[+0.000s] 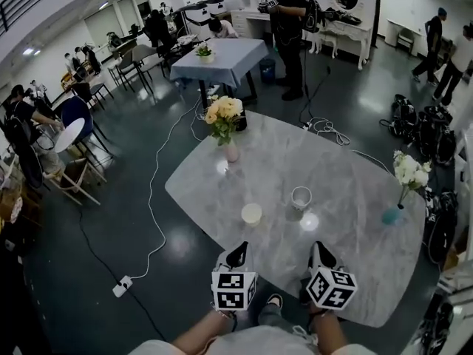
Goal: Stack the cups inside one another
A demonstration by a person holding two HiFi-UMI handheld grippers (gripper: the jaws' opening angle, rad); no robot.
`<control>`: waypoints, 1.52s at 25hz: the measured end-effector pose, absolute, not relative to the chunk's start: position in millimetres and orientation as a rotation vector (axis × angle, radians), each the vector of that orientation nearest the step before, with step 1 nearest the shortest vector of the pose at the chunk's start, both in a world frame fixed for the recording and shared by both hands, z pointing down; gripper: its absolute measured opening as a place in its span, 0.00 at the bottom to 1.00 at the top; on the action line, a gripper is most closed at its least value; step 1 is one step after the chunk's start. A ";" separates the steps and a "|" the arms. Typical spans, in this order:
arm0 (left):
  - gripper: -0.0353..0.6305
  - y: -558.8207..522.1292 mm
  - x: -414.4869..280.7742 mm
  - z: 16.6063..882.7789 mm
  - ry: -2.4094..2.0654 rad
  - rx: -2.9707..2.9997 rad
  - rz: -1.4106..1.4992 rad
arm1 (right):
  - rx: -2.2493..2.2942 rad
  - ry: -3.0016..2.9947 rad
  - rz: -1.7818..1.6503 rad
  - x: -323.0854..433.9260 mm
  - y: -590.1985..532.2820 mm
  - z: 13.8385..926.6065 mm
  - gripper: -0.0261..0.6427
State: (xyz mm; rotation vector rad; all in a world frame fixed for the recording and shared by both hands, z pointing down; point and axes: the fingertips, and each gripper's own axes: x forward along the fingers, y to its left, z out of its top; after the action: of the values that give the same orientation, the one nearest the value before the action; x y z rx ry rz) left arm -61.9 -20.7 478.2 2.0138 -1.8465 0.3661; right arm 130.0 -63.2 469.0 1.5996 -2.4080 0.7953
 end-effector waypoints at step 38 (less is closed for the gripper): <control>0.05 -152.4 -62.7 461.7 -1.315 2.432 0.392 | 2.162 -2.014 0.823 118.6 -99.4 455.1 0.05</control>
State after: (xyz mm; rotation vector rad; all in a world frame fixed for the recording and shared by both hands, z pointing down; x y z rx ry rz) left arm -62.7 -152.4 461.7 2.4316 -1.3145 0.3916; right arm 118.6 -99.4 455.1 2.1623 -2.0142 0.8226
